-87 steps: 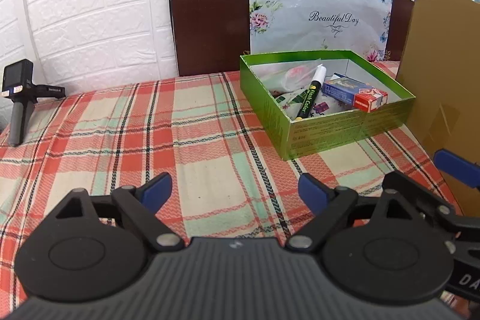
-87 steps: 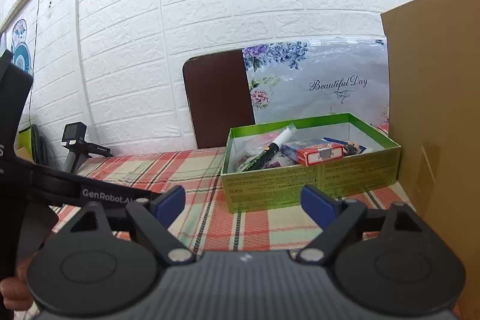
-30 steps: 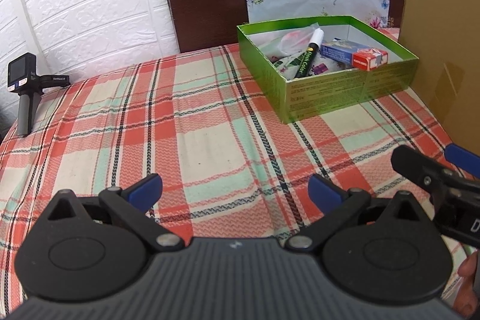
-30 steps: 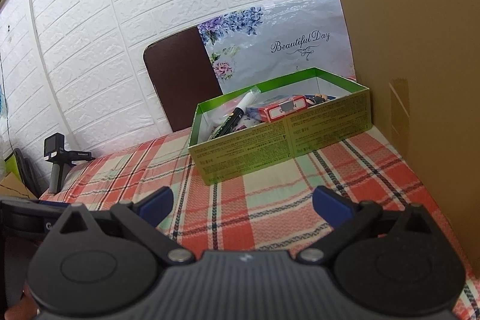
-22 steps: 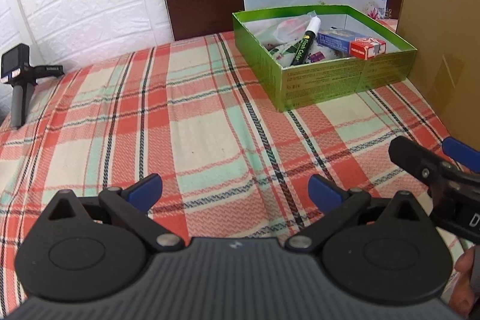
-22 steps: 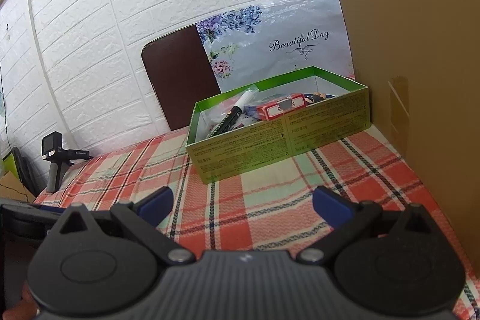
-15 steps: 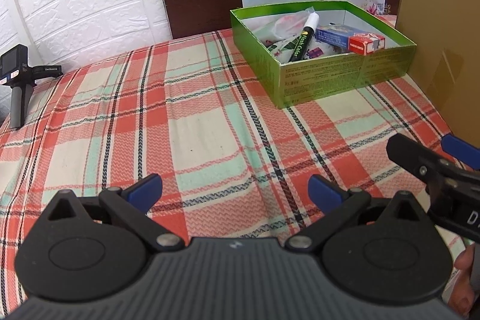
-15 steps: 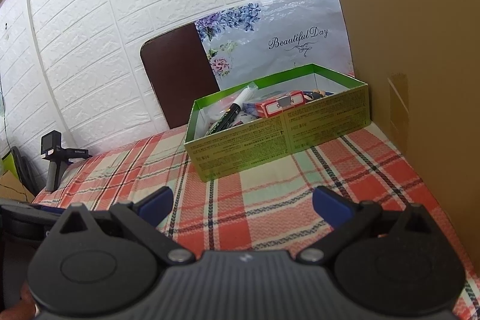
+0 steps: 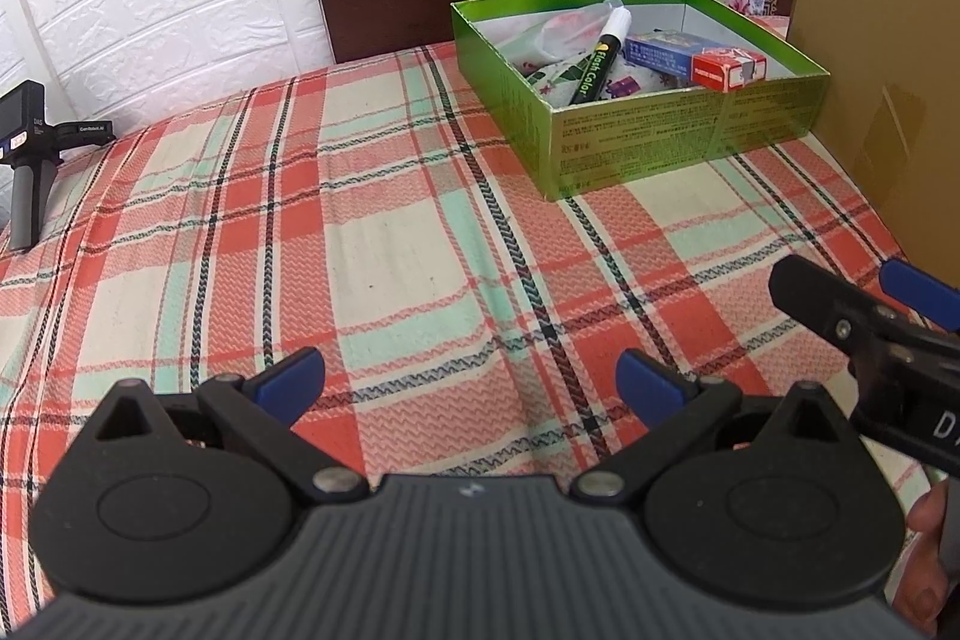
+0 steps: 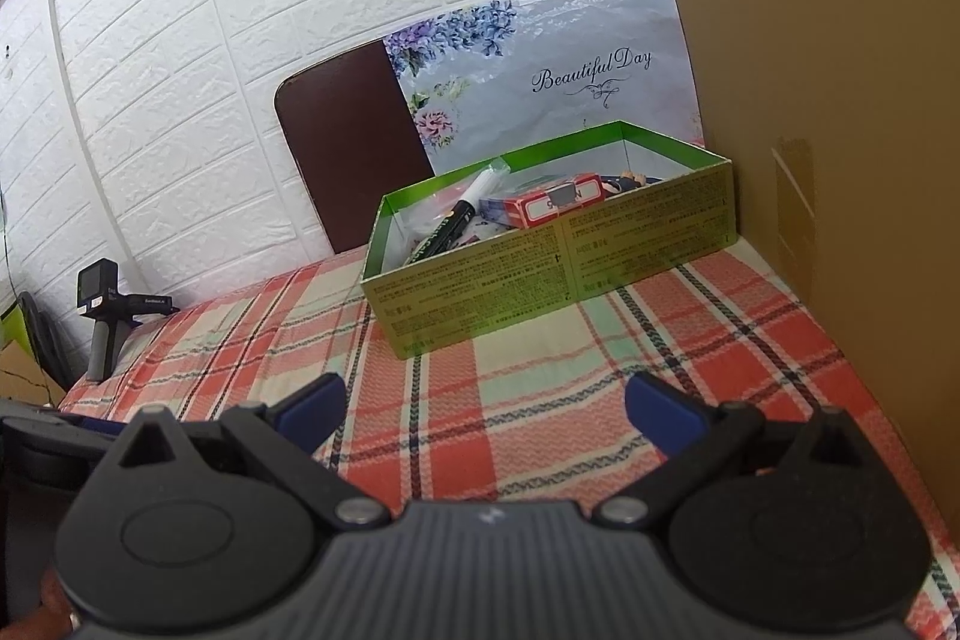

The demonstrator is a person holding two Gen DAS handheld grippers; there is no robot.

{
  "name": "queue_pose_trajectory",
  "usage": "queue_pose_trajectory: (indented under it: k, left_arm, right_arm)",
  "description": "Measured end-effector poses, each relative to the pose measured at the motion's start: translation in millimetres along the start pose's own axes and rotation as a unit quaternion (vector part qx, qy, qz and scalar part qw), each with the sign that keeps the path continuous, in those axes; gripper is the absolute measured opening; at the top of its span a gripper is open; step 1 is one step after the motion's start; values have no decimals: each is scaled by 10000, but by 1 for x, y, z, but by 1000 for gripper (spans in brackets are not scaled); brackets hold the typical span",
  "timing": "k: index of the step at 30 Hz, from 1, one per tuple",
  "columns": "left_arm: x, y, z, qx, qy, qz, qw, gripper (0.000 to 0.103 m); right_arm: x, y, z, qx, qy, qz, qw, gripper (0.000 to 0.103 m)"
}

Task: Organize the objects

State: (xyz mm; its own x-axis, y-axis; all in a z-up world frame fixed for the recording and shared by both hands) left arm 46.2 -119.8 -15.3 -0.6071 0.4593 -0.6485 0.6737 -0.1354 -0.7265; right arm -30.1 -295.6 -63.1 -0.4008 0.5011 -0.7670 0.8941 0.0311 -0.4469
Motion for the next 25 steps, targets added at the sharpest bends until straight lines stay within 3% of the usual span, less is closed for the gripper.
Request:
queue_pose_trajectory:
  k: [25]
  left_arm:
    - [1,4,1,91,7,-37,10000,103]
  right_arm:
    - [4,3,0,41,15,-9,10000,103]
Point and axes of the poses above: each gripper's, at about its wrist camera, not at the fingertips, and y roughly the way its jaws point, z to its right, x to its underside, the point moved 1 cm from there along y, roughly the way its jaws point, and after that the axes turned 11 degrees about y, right-handed, at the moved point
